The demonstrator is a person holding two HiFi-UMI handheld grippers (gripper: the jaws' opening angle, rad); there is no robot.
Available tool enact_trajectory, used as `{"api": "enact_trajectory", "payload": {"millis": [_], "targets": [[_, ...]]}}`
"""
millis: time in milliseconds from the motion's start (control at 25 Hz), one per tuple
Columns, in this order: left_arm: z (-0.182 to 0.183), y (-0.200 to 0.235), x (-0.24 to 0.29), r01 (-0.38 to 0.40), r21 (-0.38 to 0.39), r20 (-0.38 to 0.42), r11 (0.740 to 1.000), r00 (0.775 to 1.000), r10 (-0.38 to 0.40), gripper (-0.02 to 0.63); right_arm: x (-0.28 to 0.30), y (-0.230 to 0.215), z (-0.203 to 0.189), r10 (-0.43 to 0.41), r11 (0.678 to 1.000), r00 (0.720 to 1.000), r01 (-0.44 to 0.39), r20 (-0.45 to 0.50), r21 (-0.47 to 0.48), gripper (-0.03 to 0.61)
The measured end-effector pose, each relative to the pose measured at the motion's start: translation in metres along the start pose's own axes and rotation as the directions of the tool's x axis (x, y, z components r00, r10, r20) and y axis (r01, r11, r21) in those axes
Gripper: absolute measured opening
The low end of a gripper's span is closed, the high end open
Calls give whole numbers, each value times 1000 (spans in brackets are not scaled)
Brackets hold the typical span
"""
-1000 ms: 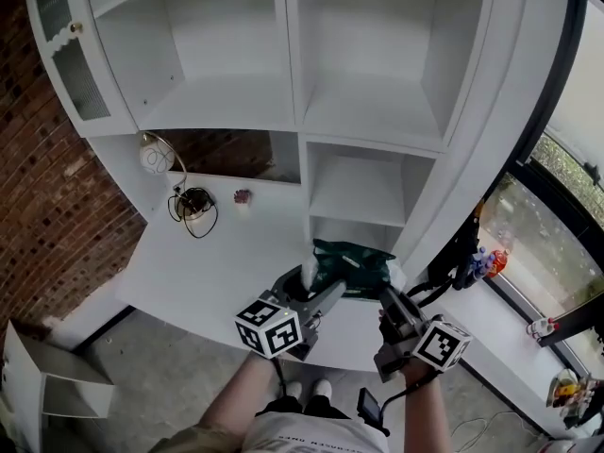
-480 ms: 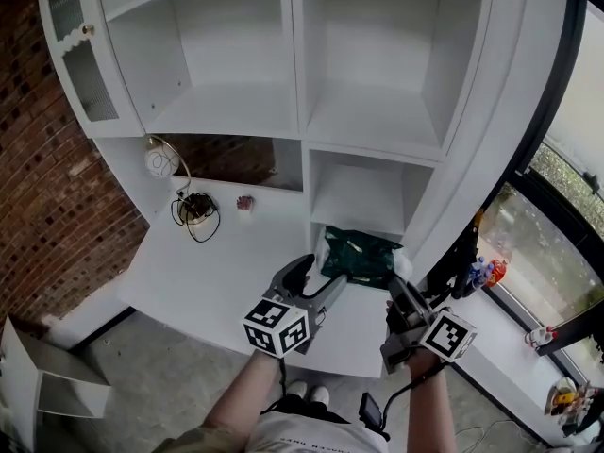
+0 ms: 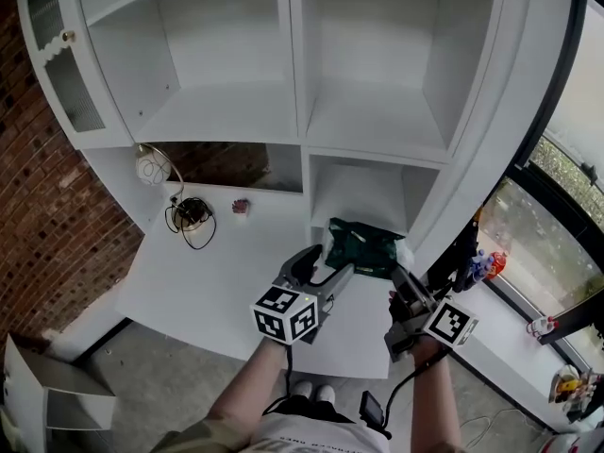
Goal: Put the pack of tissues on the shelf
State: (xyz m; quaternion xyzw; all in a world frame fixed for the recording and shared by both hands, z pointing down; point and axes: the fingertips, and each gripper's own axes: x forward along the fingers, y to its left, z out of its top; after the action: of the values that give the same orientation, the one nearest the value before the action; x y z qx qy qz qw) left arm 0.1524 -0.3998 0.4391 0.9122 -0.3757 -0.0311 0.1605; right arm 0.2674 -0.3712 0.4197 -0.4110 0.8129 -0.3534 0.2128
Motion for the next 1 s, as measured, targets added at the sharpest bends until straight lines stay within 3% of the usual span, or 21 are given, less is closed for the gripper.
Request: {"api": "enact_trajectory", "payload": {"millis": [320, 600, 1000], "targets": [[-9, 31, 30, -49, 36, -85, 998, 995, 52, 337, 31, -24, 2, -31, 1000, 999, 31, -11, 2, 67], [-10, 47, 51, -85, 74, -112, 994, 989, 93, 337, 46, -48, 6, -112, 992, 993, 111, -19, -58, 67], [-22, 64, 76, -106, 84, -153, 991, 981, 118, 337, 62, -66, 15, -171, 955, 985, 164, -6, -246, 67]]}}
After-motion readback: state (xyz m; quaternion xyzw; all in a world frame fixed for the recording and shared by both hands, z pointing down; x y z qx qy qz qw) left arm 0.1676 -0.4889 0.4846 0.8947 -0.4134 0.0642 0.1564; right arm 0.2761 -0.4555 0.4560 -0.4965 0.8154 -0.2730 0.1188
